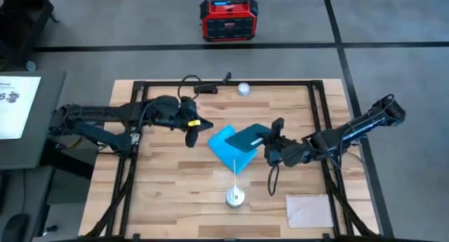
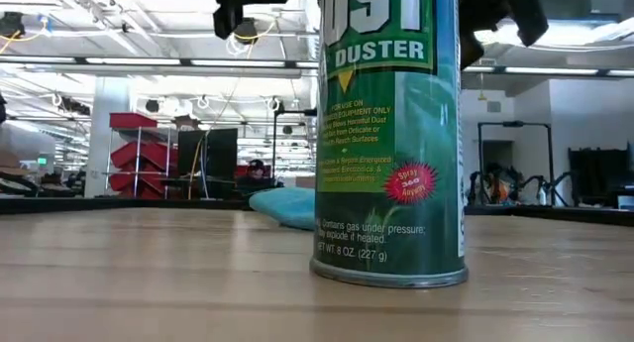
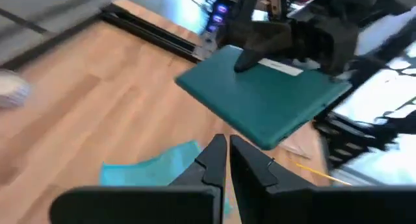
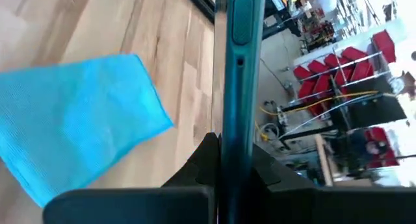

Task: Apply microfiber cloth
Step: Spray the back of the black tablet using the spray can

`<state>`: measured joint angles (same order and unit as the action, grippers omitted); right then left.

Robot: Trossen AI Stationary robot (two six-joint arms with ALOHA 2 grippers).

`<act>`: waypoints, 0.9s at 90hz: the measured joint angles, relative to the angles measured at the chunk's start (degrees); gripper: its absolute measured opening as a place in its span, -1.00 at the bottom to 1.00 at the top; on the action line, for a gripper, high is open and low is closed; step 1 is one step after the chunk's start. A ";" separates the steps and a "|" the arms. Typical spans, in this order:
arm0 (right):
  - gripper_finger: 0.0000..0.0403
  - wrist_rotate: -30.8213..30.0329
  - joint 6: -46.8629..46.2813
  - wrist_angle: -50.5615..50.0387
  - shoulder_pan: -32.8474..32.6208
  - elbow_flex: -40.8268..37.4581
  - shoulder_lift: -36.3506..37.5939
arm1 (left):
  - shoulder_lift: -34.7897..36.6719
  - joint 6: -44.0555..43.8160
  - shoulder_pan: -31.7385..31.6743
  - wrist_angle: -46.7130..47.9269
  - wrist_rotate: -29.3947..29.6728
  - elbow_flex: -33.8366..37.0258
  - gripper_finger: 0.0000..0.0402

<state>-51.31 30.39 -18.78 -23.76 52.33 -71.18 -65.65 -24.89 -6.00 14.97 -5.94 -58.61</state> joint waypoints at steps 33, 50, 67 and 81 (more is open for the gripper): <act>-0.96 -4.60 2.52 -9.90 -4.55 7.25 -9.04 | -0.02 -10.31 -4.87 0.28 -16.42 0.00 -1.00; -0.96 -10.30 7.72 -10.93 -6.49 10.60 -15.23 | -0.95 -14.80 -7.79 4.15 -22.04 0.00 -0.88; -0.96 -14.36 14.00 -11.12 -6.96 14.72 -19.64 | -3.70 -16.77 -9.54 3.74 -31.08 -0.02 -0.61; -0.96 -17.47 18.79 -10.45 -6.66 18.30 -21.15 | -8.35 -17.66 -9.75 -0.05 -40.87 0.02 -0.42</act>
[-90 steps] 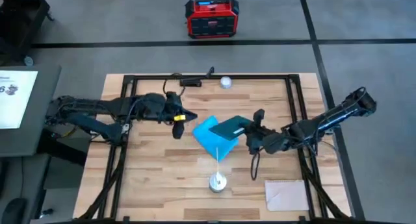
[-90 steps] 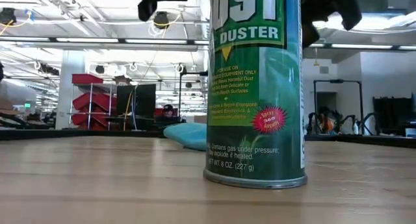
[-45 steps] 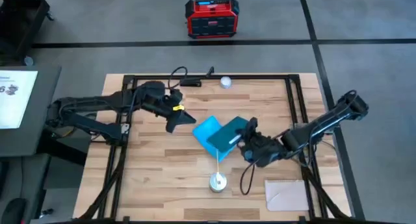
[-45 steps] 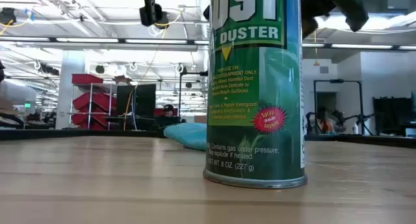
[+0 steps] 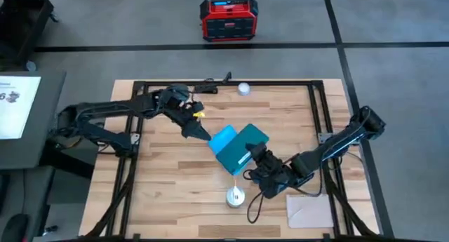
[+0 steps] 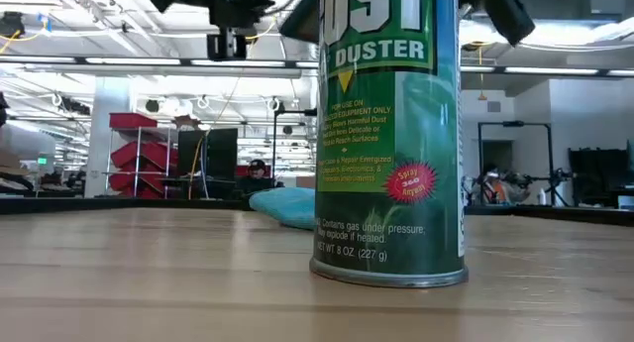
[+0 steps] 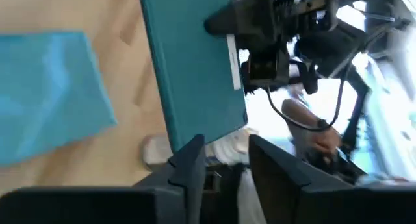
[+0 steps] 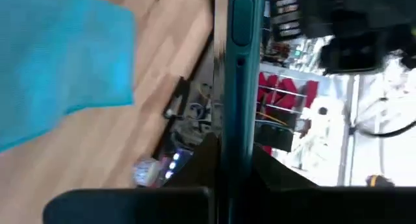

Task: Apply microfiber cloth
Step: Spray the back of the black tablet using the spray can

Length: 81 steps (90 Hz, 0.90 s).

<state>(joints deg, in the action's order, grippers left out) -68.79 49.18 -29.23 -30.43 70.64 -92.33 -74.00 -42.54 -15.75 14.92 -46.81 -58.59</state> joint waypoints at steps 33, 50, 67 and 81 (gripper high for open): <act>-0.96 -2.76 8.77 5.55 -1.06 3.14 -0.77 | -7.98 -6.59 -1.79 -19.84 -14.70 0.00 -0.36; -0.96 -2.98 9.88 6.57 -1.84 3.14 -0.77 | -8.20 -10.57 -5.96 -21.86 -16.36 0.00 -0.35; -0.96 -3.29 12.81 9.08 -1.84 3.12 -0.77 | -8.68 -10.66 -8.71 -19.51 -16.32 0.00 -0.35; -0.96 -3.32 15.96 12.16 -1.42 3.12 -0.77 | -9.75 -10.62 -8.49 -19.15 -16.50 0.03 -0.35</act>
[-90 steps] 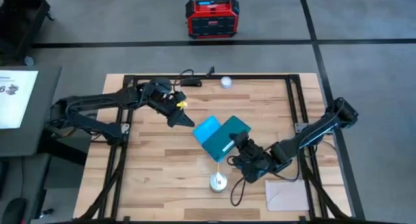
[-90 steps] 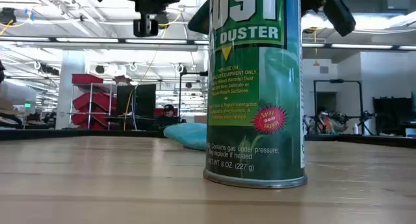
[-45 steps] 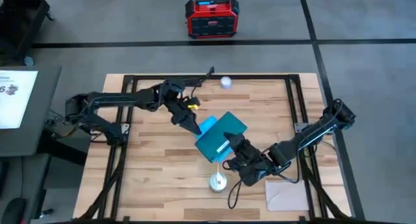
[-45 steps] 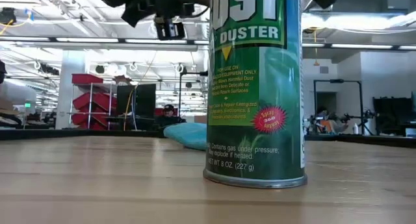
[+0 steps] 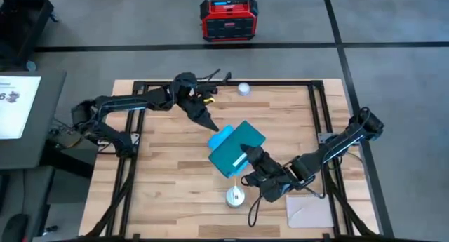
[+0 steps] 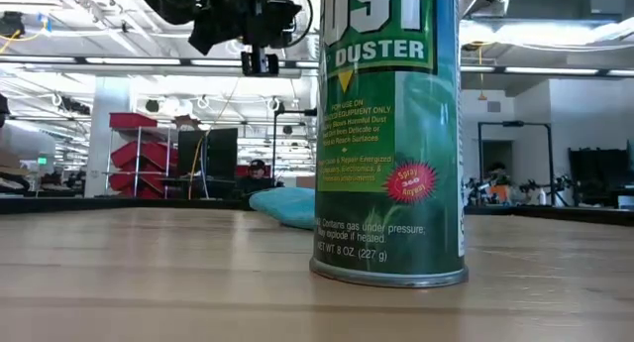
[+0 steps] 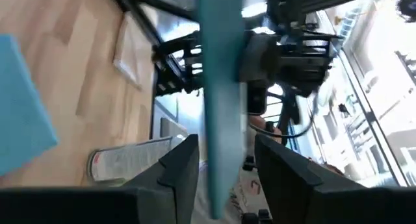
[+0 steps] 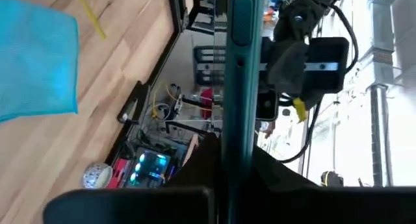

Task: Apply microfiber cloth
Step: Spray the back of the black tablet using the spray can

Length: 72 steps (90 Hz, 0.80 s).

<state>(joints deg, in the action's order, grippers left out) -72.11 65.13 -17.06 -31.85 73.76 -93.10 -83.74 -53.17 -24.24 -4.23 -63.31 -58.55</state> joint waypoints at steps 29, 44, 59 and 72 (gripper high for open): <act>-0.96 0.22 1.14 1.25 1.24 0.00 0.02 | -1.23 -2.55 2.94 -4.91 -0.83 -0.06 -0.35; -0.96 1.07 2.97 3.37 1.42 0.00 0.02 | -2.54 -5.42 4.29 -7.93 -0.78 -0.11 -0.35; -0.96 1.73 3.59 4.17 1.61 -0.04 0.02 | -4.02 -6.37 5.09 -9.44 -1.25 -0.03 -0.35; -0.96 1.81 3.73 4.60 2.18 -0.04 0.02 | -5.41 -7.52 5.39 -11.01 -1.68 -0.06 -0.35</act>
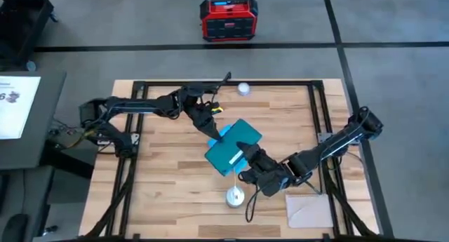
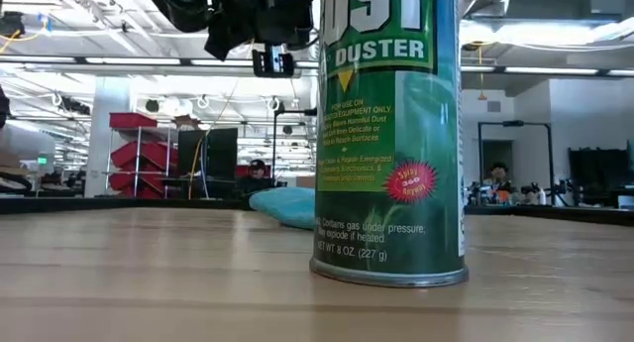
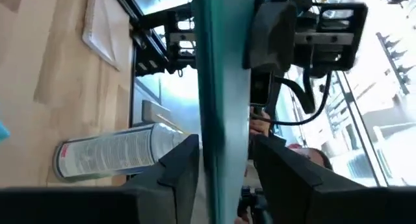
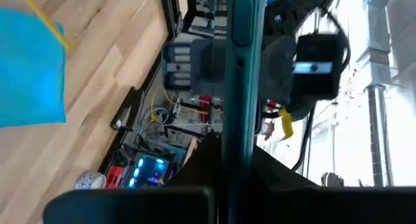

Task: Apply microfiber cloth
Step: Spray the back of the black tablet using the spray can

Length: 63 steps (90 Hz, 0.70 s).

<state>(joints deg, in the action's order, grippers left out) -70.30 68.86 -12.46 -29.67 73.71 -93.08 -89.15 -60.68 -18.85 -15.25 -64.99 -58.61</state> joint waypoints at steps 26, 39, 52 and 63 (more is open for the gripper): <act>-0.96 0.04 0.00 0.39 0.59 0.00 0.00 | -1.13 0.23 -0.08 -5.92 -0.83 0.00 -0.36; -0.94 -0.27 -0.40 1.51 0.59 0.00 0.02 | -1.13 2.19 -0.15 -7.51 -1.11 0.00 -0.55; -0.84 -0.27 -0.42 1.51 0.57 0.02 0.02 | -1.15 3.67 -0.13 -7.65 -1.71 0.00 -0.88; -0.92 -0.22 0.46 1.33 0.79 0.02 0.02 | -1.17 2.93 -0.02 -7.88 -2.09 0.00 -0.91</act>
<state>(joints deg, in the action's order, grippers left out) -70.52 69.32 -11.13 -28.88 73.73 -93.06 -90.32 -57.76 -18.87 -23.12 -67.08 -58.61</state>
